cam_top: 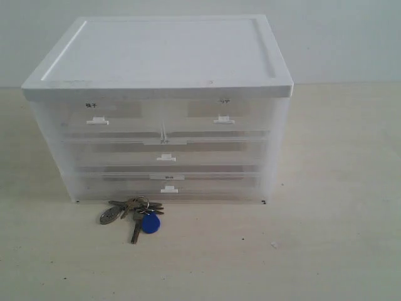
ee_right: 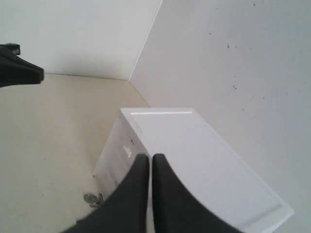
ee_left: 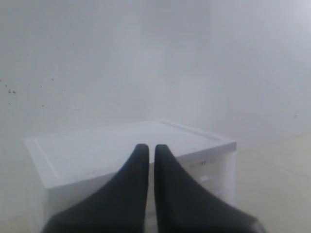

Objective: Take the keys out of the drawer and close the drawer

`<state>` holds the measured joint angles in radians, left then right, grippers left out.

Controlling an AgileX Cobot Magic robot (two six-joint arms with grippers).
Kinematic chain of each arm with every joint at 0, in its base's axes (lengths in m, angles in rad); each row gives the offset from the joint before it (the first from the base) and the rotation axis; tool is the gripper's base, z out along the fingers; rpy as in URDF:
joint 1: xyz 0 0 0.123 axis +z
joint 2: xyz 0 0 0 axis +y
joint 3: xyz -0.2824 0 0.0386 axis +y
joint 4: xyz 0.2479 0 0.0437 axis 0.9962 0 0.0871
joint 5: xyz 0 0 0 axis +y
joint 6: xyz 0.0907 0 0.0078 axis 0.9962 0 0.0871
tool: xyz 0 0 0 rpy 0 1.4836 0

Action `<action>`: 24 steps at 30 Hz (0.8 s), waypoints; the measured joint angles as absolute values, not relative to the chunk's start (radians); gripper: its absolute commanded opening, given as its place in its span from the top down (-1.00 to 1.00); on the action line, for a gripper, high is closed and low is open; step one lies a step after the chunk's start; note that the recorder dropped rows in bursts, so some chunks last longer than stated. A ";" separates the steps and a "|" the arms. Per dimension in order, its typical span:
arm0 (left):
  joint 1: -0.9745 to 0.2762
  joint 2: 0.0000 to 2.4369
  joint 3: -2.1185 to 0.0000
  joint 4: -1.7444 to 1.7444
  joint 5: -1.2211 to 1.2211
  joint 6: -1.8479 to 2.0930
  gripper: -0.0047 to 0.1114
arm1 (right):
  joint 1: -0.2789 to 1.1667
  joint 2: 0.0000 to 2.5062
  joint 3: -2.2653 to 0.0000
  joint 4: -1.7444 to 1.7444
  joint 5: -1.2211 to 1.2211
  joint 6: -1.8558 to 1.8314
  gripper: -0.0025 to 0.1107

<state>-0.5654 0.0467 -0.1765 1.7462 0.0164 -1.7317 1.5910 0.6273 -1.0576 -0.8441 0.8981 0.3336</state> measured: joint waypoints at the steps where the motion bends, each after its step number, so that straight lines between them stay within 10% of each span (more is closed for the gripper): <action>1: -0.565 0.023 -0.171 1.746 0.016 -1.732 0.84 | 1.595 0.602 -1.058 -0.837 0.919 0.334 0.96; 24: -0.565 0.003 -0.157 1.744 -0.069 -1.747 0.84 | 1.604 0.315 -1.058 -0.715 1.019 0.287 0.96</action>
<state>-0.5654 0.0025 -0.1569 1.7437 -0.0688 -1.7471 1.6043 0.3151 -1.0576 -0.7147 1.0187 0.2865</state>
